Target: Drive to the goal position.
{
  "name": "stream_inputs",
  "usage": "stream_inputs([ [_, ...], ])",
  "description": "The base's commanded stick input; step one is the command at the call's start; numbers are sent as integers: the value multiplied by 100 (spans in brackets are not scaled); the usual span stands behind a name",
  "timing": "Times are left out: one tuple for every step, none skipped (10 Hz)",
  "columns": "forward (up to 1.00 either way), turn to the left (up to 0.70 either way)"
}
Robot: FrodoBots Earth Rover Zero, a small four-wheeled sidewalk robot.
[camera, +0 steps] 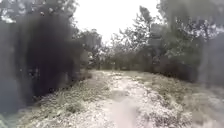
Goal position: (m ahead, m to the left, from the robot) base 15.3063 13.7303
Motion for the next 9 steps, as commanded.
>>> stream_inputs([
  [70, 0],
  [70, 0],
  [70, 0],
  [70, 0],
  [70, 0],
  [64, 0],
  [63, 0],
  [70, 0],
  [70, 0],
])
